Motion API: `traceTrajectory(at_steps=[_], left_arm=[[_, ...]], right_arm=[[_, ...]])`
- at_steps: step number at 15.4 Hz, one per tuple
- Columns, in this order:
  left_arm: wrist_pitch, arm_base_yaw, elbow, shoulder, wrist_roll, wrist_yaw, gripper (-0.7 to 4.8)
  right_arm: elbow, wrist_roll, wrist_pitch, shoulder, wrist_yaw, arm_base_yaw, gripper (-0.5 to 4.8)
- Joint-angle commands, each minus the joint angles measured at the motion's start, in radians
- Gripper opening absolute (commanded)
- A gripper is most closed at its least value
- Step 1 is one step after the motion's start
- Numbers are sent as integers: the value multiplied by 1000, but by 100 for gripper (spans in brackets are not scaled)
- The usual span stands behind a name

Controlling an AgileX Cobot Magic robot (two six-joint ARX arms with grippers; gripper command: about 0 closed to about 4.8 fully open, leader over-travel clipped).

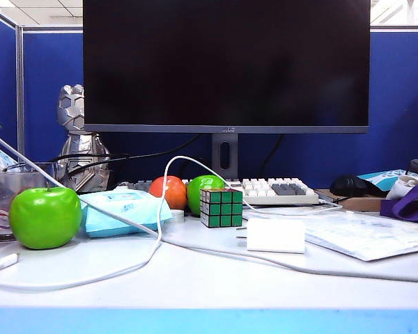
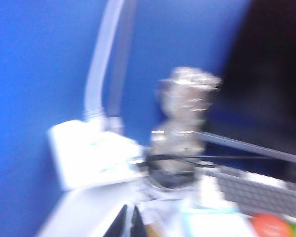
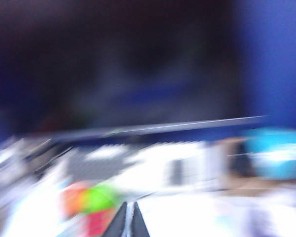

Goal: Pick up the Type-C charging cable and the charging base, insert one end of the Type-C charger into the corresponding slot on the base, and finally place the plugged-in charger back on the table.

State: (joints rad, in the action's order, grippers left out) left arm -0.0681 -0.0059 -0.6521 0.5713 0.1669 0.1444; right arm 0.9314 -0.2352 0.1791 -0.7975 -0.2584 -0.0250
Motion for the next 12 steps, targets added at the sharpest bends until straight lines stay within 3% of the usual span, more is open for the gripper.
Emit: traceTrajectory(at_steps=[1,4,6,10,12], left_arm=[[-121,0,-180,122,14,-179,-5],[-190,0,-296,190,18,-259,-5],[-171,0,-301,190,60,-310,-5],[-171,0,-301,190,64,-352,-5],[-168,0,-301,190,77,-351,-5]], right_arm=[[174,56,133,-208,-247,-3,-1],[276,169,240,-339,-255,-55,-1],[282,299,302,-410,-230,-147,-1],[282,429,369,-522,-220,-288,-1],[282,483,371,-584,-141,-342,0]])
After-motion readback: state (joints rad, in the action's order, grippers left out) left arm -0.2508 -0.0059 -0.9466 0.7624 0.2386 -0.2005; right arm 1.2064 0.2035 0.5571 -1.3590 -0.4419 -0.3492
